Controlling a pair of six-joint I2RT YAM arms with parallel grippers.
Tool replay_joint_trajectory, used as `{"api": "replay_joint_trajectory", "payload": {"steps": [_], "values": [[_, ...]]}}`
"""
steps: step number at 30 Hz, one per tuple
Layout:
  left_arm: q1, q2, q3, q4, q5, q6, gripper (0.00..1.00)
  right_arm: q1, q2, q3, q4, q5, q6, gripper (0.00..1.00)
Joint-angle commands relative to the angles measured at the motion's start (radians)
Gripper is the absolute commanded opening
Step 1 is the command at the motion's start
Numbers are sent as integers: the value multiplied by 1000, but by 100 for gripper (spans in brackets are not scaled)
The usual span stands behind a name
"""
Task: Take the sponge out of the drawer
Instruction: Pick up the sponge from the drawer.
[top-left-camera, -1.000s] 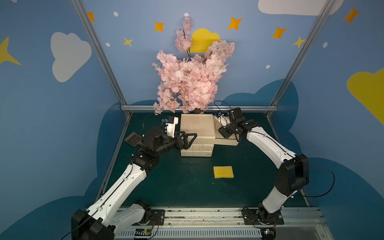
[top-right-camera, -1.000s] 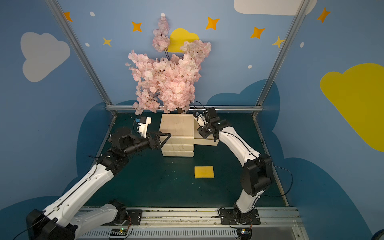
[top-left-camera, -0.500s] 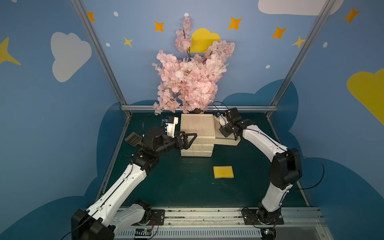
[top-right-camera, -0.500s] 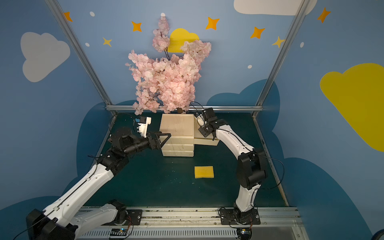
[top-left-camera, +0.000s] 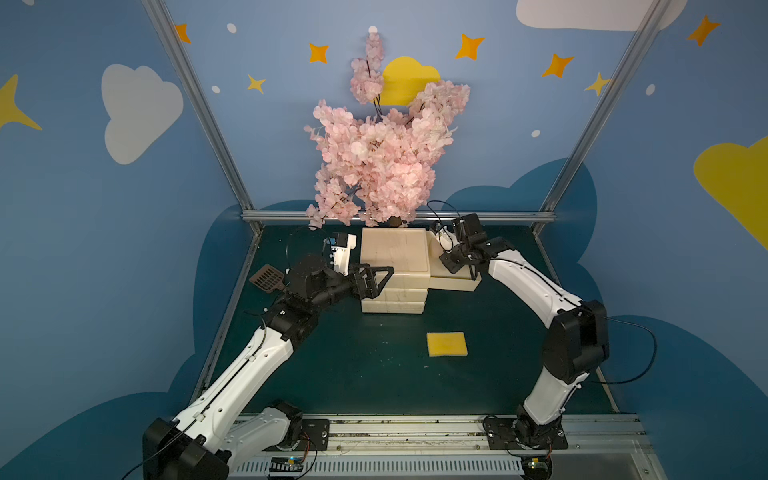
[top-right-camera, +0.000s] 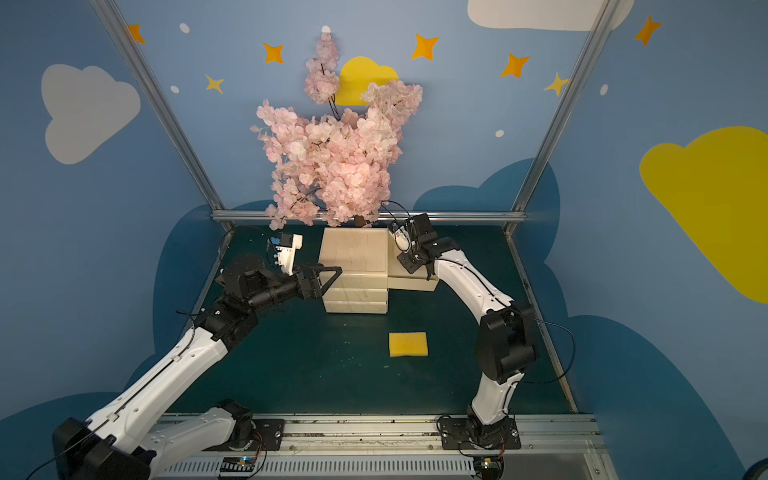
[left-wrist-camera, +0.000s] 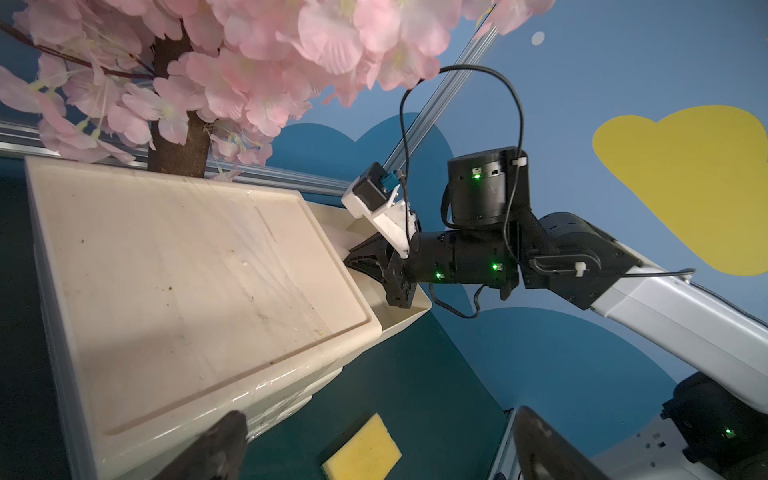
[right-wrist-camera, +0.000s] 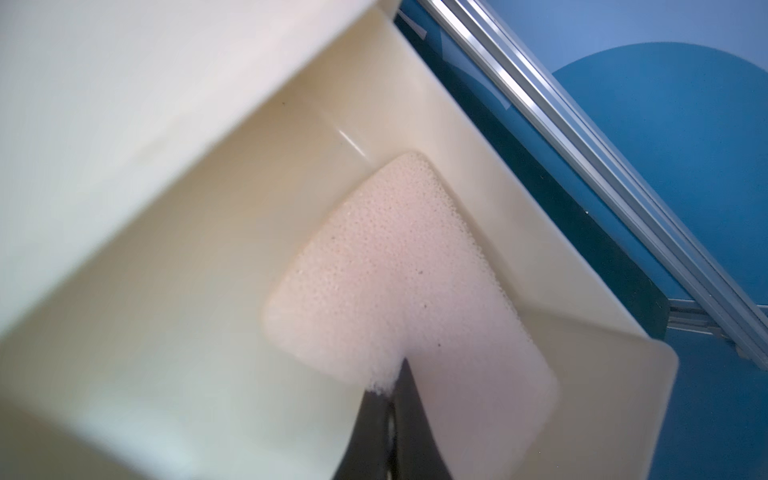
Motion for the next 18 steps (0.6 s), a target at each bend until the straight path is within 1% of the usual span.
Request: {"api": "replay_joint_trajectory", "payload": {"steps": [1,5,8,10,11,14,18], "values": [[5,24,27,-17,21,-11,100,8,-104,-21,-7,-50,-4,0],[5,62,63,-33,46,-33,100,20,-167,-47,-9,-55,-14,0],[5,117,124,-69,98,-55,100,42,-219,-77,0,-57,-28,0],[5,154,166,-86,141,-68,100,57,-266,-112,22,-95,-39,0],[5,174,188,-91,167,-75,100,64,-293,-137,42,-136,-48,0],[4,227,239,-100,239,-110,98,87,-361,-180,63,-203,-40,0],[3,282,265,-65,302,-172,95,122,-436,-201,59,-231,-28,0]]}}
